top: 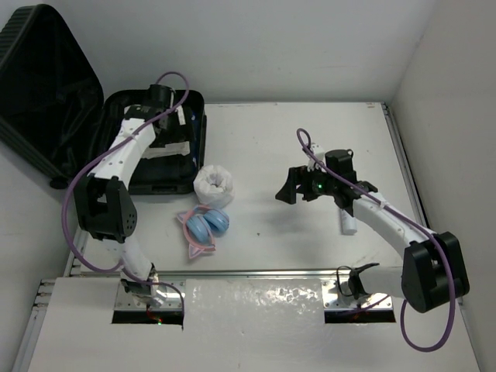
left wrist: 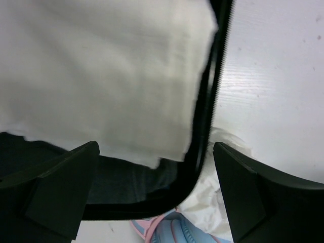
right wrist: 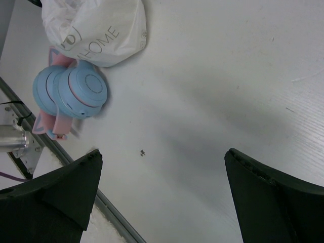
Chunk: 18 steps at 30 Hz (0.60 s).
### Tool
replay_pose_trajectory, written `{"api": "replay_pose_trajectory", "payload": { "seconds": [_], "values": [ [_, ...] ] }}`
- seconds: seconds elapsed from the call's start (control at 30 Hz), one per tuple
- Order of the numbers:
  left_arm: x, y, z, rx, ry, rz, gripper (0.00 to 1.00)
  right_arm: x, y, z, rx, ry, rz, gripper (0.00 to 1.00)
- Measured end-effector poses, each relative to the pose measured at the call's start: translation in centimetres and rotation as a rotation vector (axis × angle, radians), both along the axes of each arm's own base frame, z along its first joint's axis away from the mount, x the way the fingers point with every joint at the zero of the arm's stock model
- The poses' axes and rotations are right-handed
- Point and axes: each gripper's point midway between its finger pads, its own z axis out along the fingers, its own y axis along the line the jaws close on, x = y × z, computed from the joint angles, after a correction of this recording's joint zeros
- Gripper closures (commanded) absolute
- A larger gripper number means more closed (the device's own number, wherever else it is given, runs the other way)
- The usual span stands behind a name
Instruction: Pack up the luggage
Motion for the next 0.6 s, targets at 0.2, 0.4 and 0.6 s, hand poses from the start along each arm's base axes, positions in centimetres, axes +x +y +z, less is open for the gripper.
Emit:
{"api": "replay_pose_trajectory", "payload": {
  "seconds": [0.2,0.4,0.6],
  "values": [
    [0.2,-2.3,-0.6,0.029,-0.005,-0.040,0.07,-0.5,0.1,-0.7,0.003,0.021,0.014,0.01],
    [0.8,-0.4,-4.2,0.119,0.076,0.036,0.17,-0.6,0.2,-0.8,0.006,0.022,0.020,0.01],
    [1.0,0.8,-5.2,0.182,0.121,0.073,0.80,-0.9,0.2,-1.0,0.010,0.027,0.026,0.01]
  ]
}}
